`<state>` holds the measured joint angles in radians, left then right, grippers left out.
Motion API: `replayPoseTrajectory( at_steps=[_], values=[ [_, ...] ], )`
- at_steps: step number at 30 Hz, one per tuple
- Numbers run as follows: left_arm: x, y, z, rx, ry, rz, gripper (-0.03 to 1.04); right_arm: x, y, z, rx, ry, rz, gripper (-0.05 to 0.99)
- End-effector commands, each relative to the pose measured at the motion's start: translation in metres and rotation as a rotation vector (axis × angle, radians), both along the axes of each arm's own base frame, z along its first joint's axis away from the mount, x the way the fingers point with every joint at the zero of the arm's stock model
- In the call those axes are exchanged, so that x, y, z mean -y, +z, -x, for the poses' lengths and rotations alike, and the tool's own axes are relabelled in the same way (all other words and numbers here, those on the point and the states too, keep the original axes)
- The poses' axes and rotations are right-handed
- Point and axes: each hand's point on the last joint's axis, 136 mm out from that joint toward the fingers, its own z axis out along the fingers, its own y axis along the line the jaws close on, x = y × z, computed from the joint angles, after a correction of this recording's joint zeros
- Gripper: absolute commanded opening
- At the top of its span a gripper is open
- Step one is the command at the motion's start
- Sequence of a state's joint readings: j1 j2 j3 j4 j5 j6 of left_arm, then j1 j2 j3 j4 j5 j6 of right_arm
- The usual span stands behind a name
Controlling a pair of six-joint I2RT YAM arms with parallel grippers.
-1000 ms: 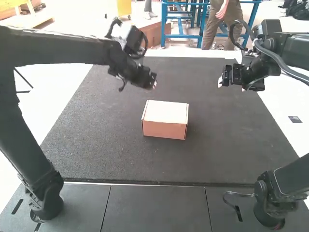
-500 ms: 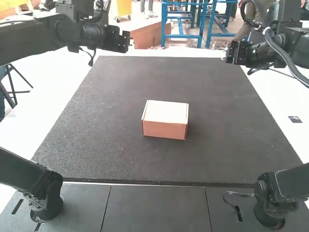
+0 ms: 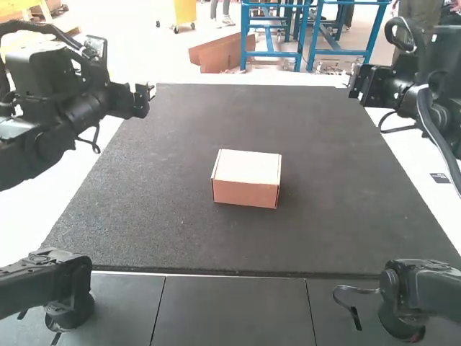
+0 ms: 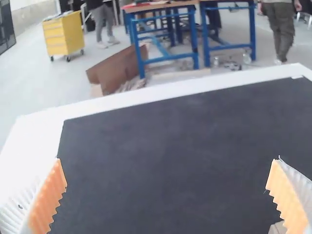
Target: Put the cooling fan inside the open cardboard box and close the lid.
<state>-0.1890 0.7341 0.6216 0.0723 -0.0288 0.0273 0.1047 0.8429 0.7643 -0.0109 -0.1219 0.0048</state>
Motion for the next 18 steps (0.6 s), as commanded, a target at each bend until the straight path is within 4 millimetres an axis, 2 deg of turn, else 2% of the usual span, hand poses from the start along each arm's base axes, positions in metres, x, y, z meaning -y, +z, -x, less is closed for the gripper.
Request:
replayPoseTrajectory(
  at_steps=[1, 6, 16, 18],
  values=[
    [-0.003, -0.003, 0.013, 0.045, -0.007, -0.004, 0.97, 0.015, -0.012, 0.013, 0.018, -0.056, 0.004, 0.91],
    [-0.007, -0.038, 0.018, 0.032, 0.019, -0.004, 0.97, 0.025, -0.038, 0.035, 0.054, -0.089, 0.035, 0.91],
    [-0.011, -0.074, 0.035, 0.076, 0.024, 0.003, 0.97, 0.047, -0.056, 0.066, 0.215, -0.168, 0.094, 0.91],
    [-0.015, -0.075, 0.040, 0.103, 0.039, 0.008, 0.96, 0.048, -0.060, 0.071, 0.236, -0.170, 0.111, 0.91]
  ],
)
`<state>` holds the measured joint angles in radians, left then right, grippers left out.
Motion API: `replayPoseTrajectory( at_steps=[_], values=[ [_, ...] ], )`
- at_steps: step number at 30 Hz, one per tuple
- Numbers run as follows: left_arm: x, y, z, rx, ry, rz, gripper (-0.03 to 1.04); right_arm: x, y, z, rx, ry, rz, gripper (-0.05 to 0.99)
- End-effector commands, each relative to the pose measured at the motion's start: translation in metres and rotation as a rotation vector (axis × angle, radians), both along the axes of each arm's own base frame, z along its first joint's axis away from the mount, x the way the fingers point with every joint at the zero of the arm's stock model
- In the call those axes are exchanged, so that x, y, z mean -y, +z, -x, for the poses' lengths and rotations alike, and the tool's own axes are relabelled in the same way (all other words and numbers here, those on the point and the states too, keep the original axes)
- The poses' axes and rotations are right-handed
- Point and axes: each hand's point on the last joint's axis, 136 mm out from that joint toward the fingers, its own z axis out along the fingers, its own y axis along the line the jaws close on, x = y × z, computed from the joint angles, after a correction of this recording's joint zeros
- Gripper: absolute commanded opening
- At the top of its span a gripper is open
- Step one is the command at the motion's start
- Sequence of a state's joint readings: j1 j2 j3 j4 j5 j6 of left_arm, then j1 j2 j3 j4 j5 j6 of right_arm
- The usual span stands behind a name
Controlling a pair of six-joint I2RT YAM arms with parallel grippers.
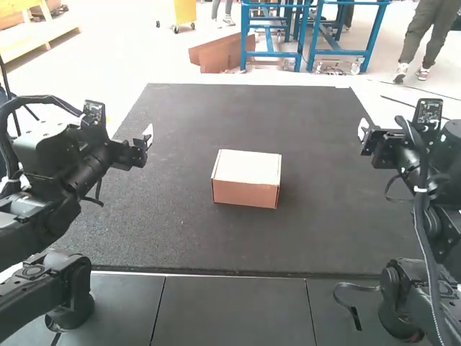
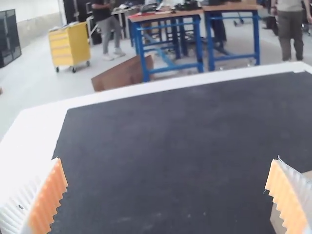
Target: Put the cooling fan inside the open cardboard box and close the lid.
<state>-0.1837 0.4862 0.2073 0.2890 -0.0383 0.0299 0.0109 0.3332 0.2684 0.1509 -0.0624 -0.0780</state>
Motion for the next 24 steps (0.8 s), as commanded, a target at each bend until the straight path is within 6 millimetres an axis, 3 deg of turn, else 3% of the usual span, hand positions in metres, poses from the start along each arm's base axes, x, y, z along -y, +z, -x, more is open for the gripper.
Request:
replayPoseTrajectory(
  at_steps=[1, 4, 10, 16, 21, 24],
  values=[
    [-0.007, 0.006, 0.009, 0.065, 0.029, 0.005, 0.96, 0.007, 0.005, 0.008, 0.072, -0.030, 0.049, 0.91],
    [-0.010, 0.005, 0.020, 0.118, 0.034, 0.014, 0.96, 0.010, 0.009, 0.016, 0.137, -0.044, 0.064, 0.91],
    [-0.017, 0.002, 0.042, 0.226, 0.054, 0.024, 0.96, 0.015, -0.016, 0.022, 0.141, -0.069, 0.076, 0.90],
    [-0.021, -0.016, 0.039, 0.155, 0.078, -0.006, 0.96, 0.019, -0.045, 0.019, 0.099, -0.083, 0.082, 0.90],
    [-0.020, -0.052, 0.035, 0.005, 0.076, 0.012, 0.96, 0.023, -0.069, 0.018, 0.009, -0.104, 0.063, 0.91],
    [-0.023, -0.056, 0.035, -0.009, 0.085, 0.023, 0.96, 0.027, -0.078, 0.018, -0.029, -0.128, 0.037, 0.91]
  ],
)
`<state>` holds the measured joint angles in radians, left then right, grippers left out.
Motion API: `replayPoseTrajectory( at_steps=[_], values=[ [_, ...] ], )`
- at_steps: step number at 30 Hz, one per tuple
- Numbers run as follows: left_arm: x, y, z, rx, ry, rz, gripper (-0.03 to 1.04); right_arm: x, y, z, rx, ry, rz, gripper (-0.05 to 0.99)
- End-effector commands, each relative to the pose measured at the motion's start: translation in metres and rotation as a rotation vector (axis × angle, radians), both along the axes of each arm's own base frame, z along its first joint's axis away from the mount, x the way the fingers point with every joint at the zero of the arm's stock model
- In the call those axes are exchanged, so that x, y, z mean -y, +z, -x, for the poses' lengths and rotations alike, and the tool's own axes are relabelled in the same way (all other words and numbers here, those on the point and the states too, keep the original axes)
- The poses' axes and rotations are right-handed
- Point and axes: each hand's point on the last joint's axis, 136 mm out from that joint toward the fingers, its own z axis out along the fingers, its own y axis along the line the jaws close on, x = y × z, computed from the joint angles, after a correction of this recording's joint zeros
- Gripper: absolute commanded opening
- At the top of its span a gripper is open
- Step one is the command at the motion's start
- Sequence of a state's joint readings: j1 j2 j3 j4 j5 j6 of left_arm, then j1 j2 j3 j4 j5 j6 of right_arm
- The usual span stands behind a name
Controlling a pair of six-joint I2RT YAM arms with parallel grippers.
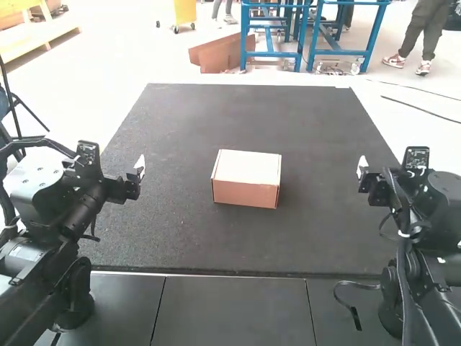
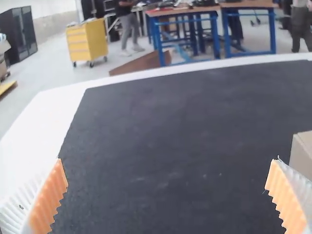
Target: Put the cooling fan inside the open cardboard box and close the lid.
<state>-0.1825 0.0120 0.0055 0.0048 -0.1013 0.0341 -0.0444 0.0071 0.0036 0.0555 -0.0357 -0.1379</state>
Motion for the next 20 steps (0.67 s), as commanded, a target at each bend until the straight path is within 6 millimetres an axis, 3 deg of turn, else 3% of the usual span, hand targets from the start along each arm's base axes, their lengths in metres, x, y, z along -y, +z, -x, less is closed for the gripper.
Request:
replayPoseTrajectory(
  at_steps=[1, 10, 20],
  values=[
    [-0.007, -0.002, 0.000, 0.000, 0.032, 0.030, 0.96, 0.009, -0.001, 0.001, -0.001, -0.052, -0.021, 0.91],
    [-0.044, -0.005, -0.001, -0.009, 0.183, 0.035, 0.96, 0.002, -0.013, 0.001, -0.047, -0.022, -0.009, 0.91],
    [-0.048, -0.004, 0.000, -0.007, 0.197, 0.046, 0.96, 0.002, -0.016, 0.001, -0.061, -0.023, -0.010, 0.91]
  ],
)
